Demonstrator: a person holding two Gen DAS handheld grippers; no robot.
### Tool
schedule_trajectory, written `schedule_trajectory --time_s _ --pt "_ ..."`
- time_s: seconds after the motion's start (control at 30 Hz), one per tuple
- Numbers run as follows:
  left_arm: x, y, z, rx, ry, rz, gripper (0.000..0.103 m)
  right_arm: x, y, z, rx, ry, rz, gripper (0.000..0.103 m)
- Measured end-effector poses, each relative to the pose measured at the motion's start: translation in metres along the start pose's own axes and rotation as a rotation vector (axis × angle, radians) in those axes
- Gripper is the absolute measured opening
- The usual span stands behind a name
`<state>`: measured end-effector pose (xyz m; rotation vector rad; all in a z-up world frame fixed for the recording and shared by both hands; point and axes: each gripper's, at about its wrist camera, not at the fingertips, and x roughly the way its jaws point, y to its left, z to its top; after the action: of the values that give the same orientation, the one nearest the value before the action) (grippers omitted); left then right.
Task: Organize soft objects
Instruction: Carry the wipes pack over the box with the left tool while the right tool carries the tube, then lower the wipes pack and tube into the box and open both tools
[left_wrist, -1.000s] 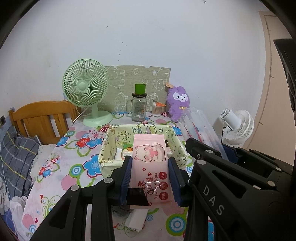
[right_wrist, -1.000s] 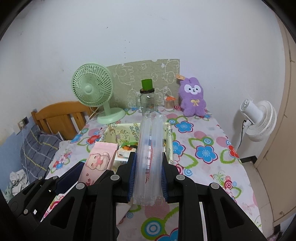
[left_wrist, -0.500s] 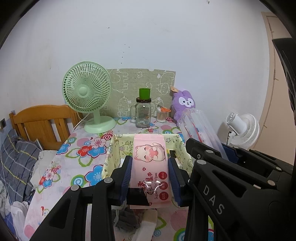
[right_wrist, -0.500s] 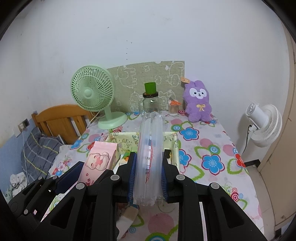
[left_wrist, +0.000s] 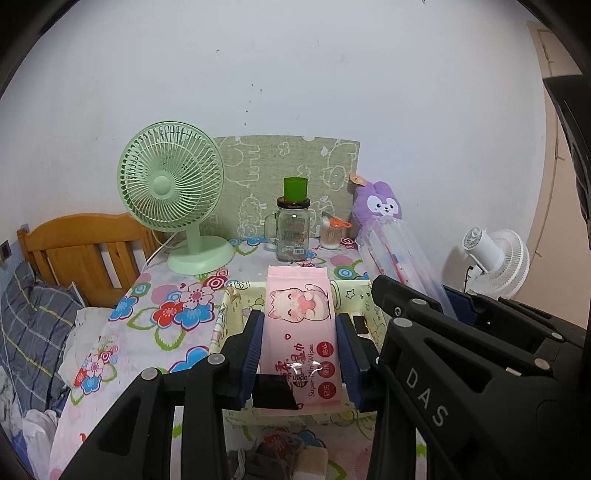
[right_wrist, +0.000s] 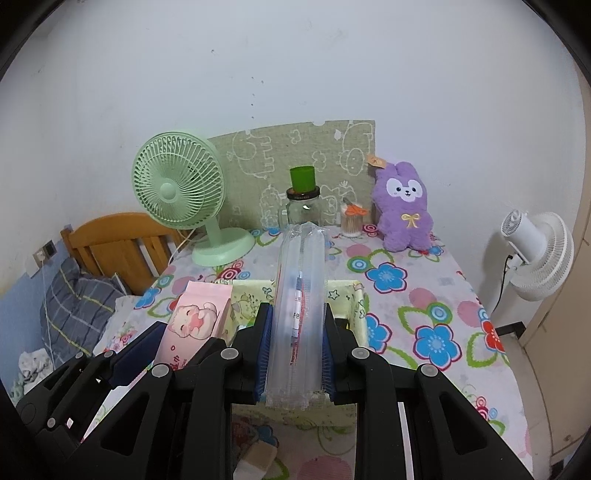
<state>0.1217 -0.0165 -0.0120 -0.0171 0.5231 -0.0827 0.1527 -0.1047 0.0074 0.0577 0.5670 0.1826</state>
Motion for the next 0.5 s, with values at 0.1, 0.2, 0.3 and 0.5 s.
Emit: schedule_trajectory --time_s 0.1,0.2,0.3,0.5 --pt "0.008 0.001 0.001 0.006 0.002 0.006 0.04 0.011 -0.002 0.003 -0.002 0.005 0.012 0.027" --pt "0.017 0.005 0.003 -0.001 0.003 0.011 0.04 0.019 -0.003 0.005 -0.007 0.008 0.019 0.027" --pt "0.026 0.01 0.005 -0.017 0.01 0.007 0.04 0.026 -0.002 0.007 -0.016 0.008 0.021 0.027" --pt "0.048 0.016 0.006 -0.016 0.034 0.027 0.04 0.043 -0.002 0.008 -0.021 0.028 -0.006 0.027"
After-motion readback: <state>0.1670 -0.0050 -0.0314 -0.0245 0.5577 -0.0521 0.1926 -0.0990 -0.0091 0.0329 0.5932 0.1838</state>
